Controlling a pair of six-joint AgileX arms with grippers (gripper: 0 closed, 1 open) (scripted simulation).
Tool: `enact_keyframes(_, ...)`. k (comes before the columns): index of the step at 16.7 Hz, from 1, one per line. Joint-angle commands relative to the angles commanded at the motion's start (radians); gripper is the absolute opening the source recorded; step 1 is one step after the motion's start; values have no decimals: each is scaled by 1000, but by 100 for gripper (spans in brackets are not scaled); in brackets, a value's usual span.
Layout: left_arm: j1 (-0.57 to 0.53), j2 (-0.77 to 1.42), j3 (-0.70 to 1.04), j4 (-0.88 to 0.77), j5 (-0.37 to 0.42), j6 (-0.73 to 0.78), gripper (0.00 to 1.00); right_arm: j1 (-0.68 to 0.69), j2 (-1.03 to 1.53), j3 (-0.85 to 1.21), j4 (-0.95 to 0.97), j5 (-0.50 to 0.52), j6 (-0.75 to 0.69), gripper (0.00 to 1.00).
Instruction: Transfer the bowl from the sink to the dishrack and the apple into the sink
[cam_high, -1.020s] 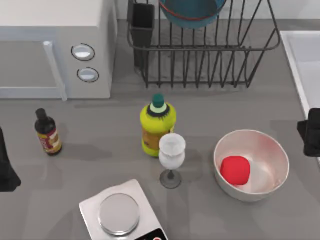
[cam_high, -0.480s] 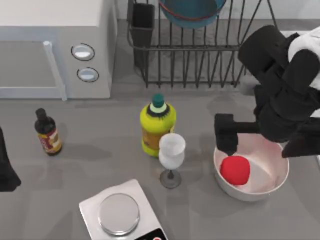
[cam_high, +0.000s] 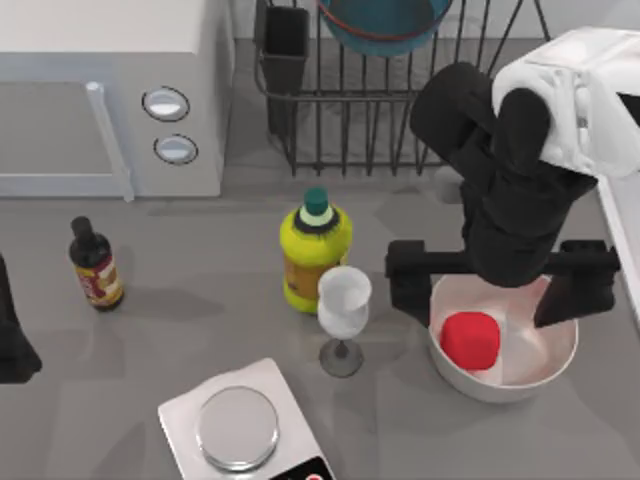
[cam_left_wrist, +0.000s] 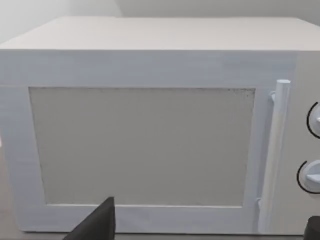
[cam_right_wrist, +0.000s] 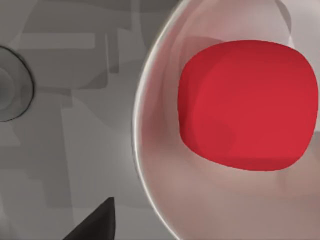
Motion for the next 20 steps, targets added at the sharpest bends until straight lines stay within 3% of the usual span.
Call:
enact_keyframes(5, 0, 0, 0, 0, 0, 0, 100, -30, 6, -31, 22, 17, -9, 100)
enact_keyframes(10, 0, 0, 0, 0, 0, 0, 100, -50, 86, -136, 161, 46, -23, 100)
enact_keyframes(16, 0, 0, 0, 0, 0, 0, 100, -3, 162, -224, 368, 8, 4, 100)
enact_keyframes(20, 0, 0, 0, 0, 0, 0, 100, 3, 161, -230, 391, 1, 5, 100)
